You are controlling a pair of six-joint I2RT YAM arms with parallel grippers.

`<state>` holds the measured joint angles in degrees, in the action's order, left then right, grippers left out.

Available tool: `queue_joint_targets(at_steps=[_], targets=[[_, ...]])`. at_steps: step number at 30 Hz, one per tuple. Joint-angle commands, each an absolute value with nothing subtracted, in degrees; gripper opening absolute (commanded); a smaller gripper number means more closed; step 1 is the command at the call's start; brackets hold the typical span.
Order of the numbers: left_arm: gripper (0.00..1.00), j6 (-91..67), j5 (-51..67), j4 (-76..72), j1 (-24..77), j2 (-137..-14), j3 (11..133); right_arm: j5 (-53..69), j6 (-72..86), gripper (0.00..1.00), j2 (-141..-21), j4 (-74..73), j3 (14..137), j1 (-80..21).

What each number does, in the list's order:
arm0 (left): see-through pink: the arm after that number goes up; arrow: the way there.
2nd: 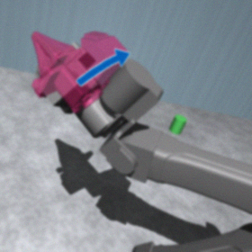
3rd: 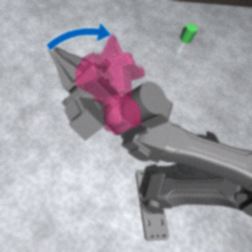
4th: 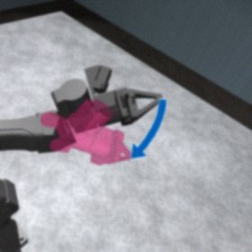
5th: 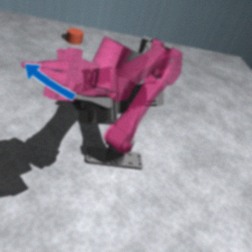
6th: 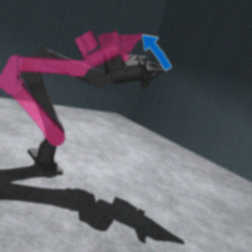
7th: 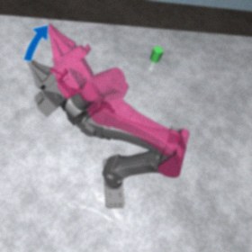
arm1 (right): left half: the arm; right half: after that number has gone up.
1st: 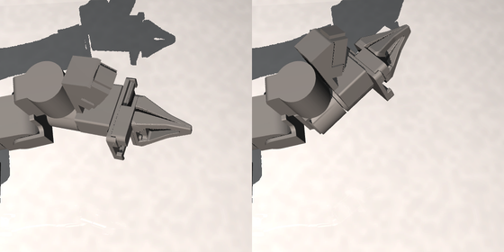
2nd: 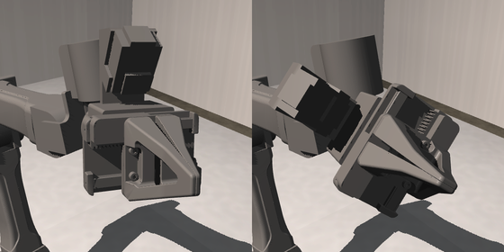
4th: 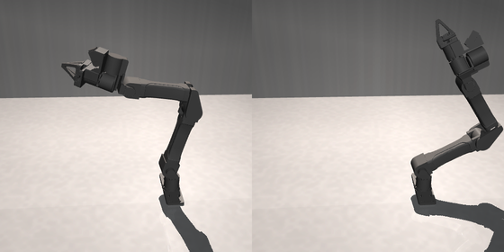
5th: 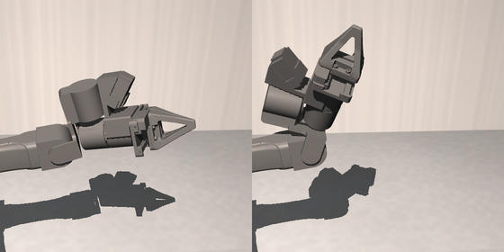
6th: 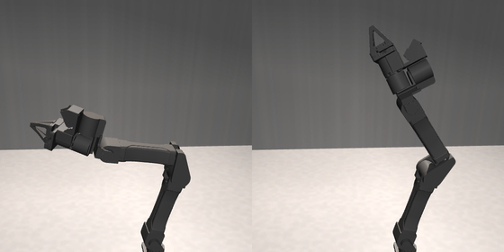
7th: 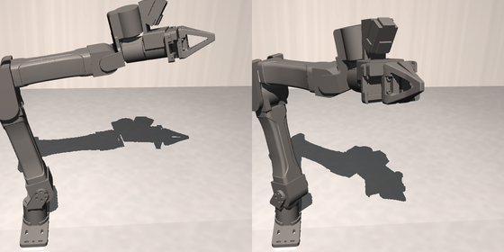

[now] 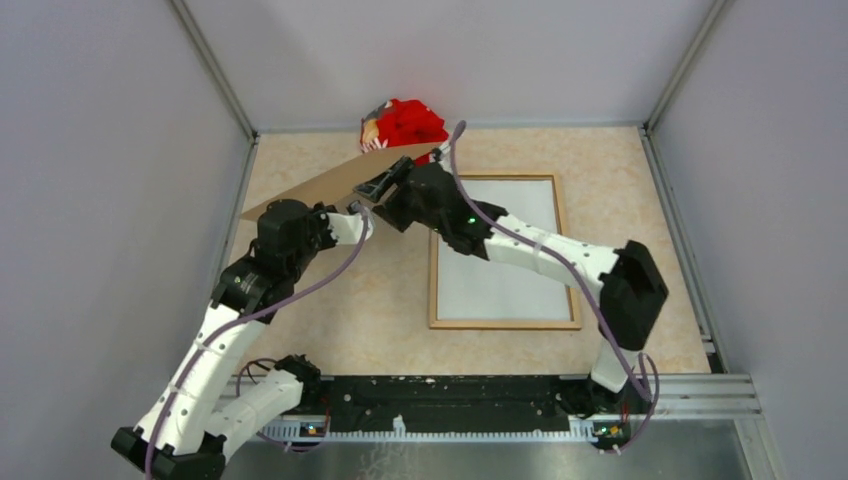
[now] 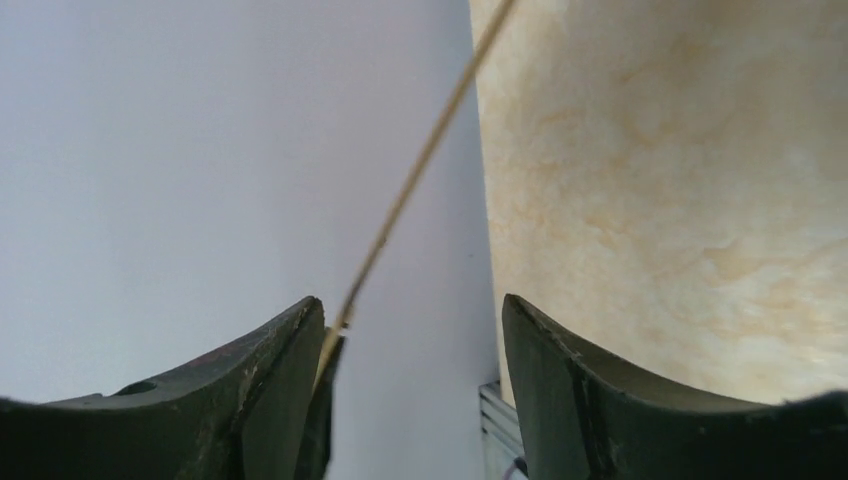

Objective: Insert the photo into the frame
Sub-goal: Turn over the photo frame item on the photo frame.

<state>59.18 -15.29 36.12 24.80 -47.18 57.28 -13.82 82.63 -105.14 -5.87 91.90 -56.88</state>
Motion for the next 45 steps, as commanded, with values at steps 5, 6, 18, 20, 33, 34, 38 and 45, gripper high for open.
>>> queue_joint_targets(at_steps=[5, 6, 18, 20, 33, 34, 38, 45], targets=[[0.00, 61.1, -12.8, 33.4, 24.9, -48.9, 71.1, 16.4, 54.7, 0.70, -84.7, 3.8, 78.3, -40.6], [0.00, 61.3, -12.1, 34.3, 24.8, -49.1, 72.2, 18.3, 44.4, 0.70, -83.5, -1.1, 80.6, -39.6], [0.00, 68.2, 3.6, 46.6, 24.9, -45.9, 78.1, 15.8, -30.9, 0.75, -74.3, -31.7, 96.3, -51.3], [0.00, 68.6, 6.0, 48.8, 24.9, -45.4, 79.4, 15.0, -35.5, 0.76, -74.4, -36.3, 98.3, -54.9], [0.00, 74.8, 16.3, 53.2, 24.9, -42.2, 82.4, 1.1, -45.5, 0.70, -84.6, -48.8, 107.3, -66.6], [0.00, 75.0, 16.5, 53.3, 24.9, -41.9, 82.3, -1.2, -46.0, 0.68, -84.9, -47.7, 107.1, -67.3], [0.00, 75.5, 16.7, 53.9, 24.8, -41.5, 82.2, -6.8, -47.9, 0.62, -85.2, -43.8, 105.0, -68.9], [0.00, 76.0, 17.6, 53.9, 24.9, -40.9, 81.6, -10.2, -48.7, 0.46, -84.2, -37.8, 100.8, -69.9]])
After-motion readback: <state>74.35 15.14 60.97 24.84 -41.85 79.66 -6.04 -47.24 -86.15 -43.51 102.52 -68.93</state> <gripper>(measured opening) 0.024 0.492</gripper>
